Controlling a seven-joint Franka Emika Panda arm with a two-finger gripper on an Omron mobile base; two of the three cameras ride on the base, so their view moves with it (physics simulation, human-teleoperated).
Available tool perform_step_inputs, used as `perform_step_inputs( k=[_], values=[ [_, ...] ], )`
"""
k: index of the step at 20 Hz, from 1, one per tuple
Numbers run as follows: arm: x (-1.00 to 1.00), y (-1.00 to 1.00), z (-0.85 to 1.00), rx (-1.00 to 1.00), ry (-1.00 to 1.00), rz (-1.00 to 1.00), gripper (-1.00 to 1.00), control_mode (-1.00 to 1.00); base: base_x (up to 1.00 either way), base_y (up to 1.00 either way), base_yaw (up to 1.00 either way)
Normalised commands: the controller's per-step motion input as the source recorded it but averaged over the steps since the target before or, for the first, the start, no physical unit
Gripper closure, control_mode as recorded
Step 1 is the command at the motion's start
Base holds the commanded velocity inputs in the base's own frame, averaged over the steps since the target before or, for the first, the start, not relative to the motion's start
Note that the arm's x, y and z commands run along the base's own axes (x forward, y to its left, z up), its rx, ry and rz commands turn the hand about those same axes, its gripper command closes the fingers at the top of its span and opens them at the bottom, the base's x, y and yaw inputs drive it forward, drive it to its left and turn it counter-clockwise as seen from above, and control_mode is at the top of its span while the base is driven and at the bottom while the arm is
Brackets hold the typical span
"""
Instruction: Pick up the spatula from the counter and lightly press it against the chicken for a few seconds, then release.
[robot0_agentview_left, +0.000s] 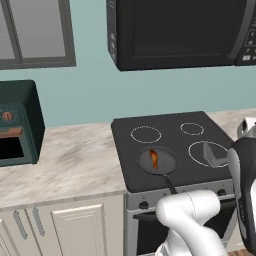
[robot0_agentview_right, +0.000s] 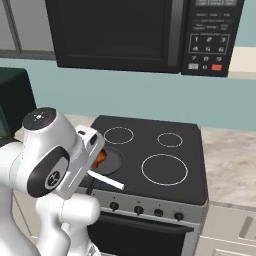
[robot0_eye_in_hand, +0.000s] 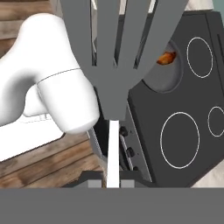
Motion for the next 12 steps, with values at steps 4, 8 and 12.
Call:
perform_step_inputs(
  k=[4,8,12],
  values=[
    [0.11,0.0,-0.03,-0.03,-0.02,0.04,1.0,-1.0,0.0,0.0,0.0],
    [0.16,0.0,-0.01,-0.05,0.0,0.03,1.0,-1.0,0.0,0.0,0.0],
    [0.16,0.0,0.0,-0.03,0.0,0.03,1.0,-1.0,0.0,0.0,0.0]
  ],
)
